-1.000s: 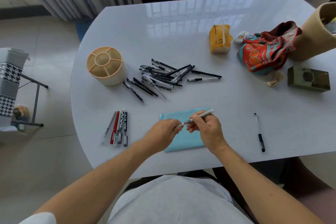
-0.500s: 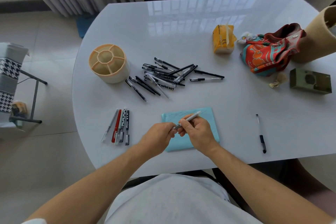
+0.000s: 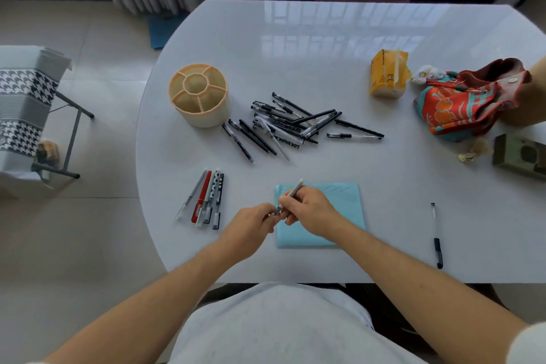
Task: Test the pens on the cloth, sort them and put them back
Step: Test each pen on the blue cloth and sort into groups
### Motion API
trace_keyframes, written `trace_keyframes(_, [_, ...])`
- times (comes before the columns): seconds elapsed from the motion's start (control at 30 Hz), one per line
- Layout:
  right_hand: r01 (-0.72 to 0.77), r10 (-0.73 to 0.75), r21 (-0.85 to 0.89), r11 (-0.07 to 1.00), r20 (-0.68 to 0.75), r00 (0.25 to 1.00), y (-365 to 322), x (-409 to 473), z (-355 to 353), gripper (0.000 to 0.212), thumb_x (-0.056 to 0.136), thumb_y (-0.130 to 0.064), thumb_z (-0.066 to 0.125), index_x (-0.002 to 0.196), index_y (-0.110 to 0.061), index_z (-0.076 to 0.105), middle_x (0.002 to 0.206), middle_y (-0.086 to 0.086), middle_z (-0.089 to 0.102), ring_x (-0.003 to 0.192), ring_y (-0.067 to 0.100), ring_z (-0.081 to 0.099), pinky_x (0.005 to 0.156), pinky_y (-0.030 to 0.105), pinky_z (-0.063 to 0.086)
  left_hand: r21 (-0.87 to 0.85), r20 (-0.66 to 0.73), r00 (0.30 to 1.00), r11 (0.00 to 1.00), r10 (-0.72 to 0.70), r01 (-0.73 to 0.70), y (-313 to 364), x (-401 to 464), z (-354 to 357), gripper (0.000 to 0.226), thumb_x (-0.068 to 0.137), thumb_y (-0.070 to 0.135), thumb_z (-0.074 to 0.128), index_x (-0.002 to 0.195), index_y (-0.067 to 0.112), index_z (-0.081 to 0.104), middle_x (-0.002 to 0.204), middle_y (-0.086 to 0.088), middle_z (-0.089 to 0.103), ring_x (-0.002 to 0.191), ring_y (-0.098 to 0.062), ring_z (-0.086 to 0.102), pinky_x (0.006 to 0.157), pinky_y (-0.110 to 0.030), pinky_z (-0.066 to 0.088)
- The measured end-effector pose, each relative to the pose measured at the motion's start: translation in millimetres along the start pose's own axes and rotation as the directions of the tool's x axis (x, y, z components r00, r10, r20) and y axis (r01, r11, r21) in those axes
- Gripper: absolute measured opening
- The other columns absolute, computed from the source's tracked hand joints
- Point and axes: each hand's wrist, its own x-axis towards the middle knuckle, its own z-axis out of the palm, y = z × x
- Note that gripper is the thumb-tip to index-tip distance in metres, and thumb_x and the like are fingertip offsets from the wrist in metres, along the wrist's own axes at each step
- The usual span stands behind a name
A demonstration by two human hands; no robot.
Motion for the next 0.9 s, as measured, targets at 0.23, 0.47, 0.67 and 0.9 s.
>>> trace_keyframes(0.23, [0.016, -0.024, 0.164, 0.986, 0.046, 0.999, -3.6, 0.3, -12.6, 0.019, 0.102, -0.014, 0.061, 0.090, -0.002, 0.070, 0.077, 0.011, 0.072, 0.068, 0.022, 0.066, 0.075, 0.036, 0.061, -0.132, -0.054, 0.997, 0.990, -0.057, 0.049, 7.3, -0.7, -3.7, 0.017, 0.100, 0.028, 0.056, 0.086, 0.027, 0.066, 0.072, 0.013, 0.066, 0.056, -0.002, 0.056, 0.055, -0.022, 0.046])
trace_keyframes(0.47, [0.063, -0.063, 0.175, 0.983, -0.005, 0.998, 4.6, -4.5, -15.6, 0.017, 0.103, -0.016, 0.060, 0.092, -0.004, 0.068, 0.076, 0.010, 0.073, 0.068, 0.022, 0.069, 0.070, 0.029, 0.059, -0.147, 0.004, 0.999, 0.988, -0.038, 0.039, 15.1, 6.2, -2.8, 0.028, 0.101, 0.029, 0.053, 0.075, 0.030, 0.061, 0.068, 0.028, 0.063, 0.058, 0.005, 0.053, 0.054, -0.013, 0.038])
trace_keyframes(0.67, [0.048, -0.040, 0.068, 0.997, -0.117, 0.992, -1.9, 29.8, -48.1, 0.017, 0.100, -0.028, 0.065, 0.094, -0.013, 0.072, 0.092, 0.009, 0.076, 0.069, 0.015, 0.065, 0.074, 0.044, 0.060, -0.066, -0.047, 0.987, 0.986, -0.153, 0.150, -5.5, 15.8, -12.1, 0.014, 0.105, 0.028, 0.047, 0.098, 0.026, 0.059, 0.080, 0.009, 0.070, 0.061, -0.011, 0.065, 0.061, -0.035, 0.060])
trace_keyframes(0.9, [-0.200, -0.236, -0.601, 0.774, -0.567, 0.789, 4.8, 91.1, -151.4, 0.040, 0.093, -0.011, 0.056, 0.131, -0.012, 0.066, 0.125, 0.019, 0.064, 0.120, 0.037, 0.053, 0.099, 0.040, 0.045, 0.149, -0.284, 0.868, 0.875, -0.407, 0.460, -52.1, -0.4, -23.4, 0.024, 0.103, 0.030, 0.044, 0.100, 0.011, 0.057, 0.082, -0.005, 0.065, 0.075, -0.025, 0.064, 0.070, -0.045, 0.058])
